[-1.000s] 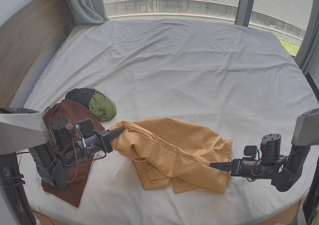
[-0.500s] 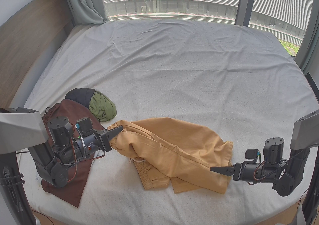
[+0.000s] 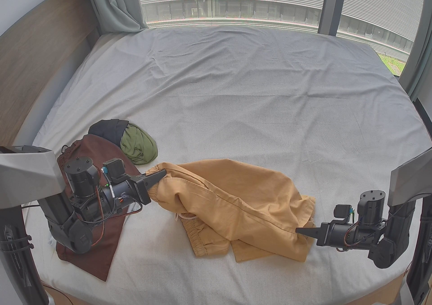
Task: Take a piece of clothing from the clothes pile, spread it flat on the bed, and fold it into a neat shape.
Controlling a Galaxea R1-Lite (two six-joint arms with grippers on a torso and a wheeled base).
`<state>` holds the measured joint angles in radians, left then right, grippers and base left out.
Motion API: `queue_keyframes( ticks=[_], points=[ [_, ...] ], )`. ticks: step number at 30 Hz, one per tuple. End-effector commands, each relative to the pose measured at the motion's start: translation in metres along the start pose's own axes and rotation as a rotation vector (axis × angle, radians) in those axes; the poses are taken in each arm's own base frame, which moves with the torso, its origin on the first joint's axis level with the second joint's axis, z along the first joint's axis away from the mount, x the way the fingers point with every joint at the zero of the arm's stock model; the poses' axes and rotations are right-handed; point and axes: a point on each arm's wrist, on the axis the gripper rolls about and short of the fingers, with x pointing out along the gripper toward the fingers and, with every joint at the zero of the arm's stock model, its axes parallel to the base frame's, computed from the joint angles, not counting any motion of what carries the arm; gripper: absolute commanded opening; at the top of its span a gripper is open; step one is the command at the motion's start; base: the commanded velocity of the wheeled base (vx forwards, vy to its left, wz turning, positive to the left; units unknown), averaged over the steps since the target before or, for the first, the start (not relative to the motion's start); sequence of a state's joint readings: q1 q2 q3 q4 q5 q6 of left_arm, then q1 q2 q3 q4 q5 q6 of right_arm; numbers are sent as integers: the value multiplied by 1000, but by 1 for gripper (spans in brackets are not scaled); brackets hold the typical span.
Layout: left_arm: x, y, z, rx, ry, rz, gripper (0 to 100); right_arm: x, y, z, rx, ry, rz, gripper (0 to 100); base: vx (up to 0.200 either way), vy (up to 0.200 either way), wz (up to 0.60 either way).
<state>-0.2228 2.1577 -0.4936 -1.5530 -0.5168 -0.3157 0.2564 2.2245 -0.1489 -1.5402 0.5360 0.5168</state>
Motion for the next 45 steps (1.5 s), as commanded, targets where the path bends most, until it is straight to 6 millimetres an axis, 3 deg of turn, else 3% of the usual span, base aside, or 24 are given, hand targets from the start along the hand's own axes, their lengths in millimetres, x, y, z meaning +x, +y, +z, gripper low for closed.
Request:
queue_keyframes(
  ticks=[1, 15, 24, 25, 34, 38, 45],
  points=[
    [0, 0, 0, 1, -2, 0, 0, -1, -2, 2, 2, -12, -4, 0, 0, 0, 0],
    [4, 9, 5, 10, -30, 21, 0, -24, -3, 54, -64, -216, 66, 0, 0, 0, 0],
    [5, 10, 2, 5, -22, 24, 0, -28, -14, 57, -52, -195, 98, 0, 0, 0, 0],
    [5, 10, 2, 5, -22, 24, 0, -29, -17, 56, -50, -189, 104, 100, 0, 0, 0],
    [5, 10, 1, 3, -18, 23, 0, -24, -23, 51, -26, -144, 130, 100, 0, 0, 0],
    [5, 10, 1, 4, -19, 23, 0, -17, -36, 40, 4, -104, 97, 100, 0, 0, 0],
    [5, 10, 1, 3, -18, 23, 0, -17, -41, 24, -5, -50, 72, 100, 0, 0, 0]
  ],
)
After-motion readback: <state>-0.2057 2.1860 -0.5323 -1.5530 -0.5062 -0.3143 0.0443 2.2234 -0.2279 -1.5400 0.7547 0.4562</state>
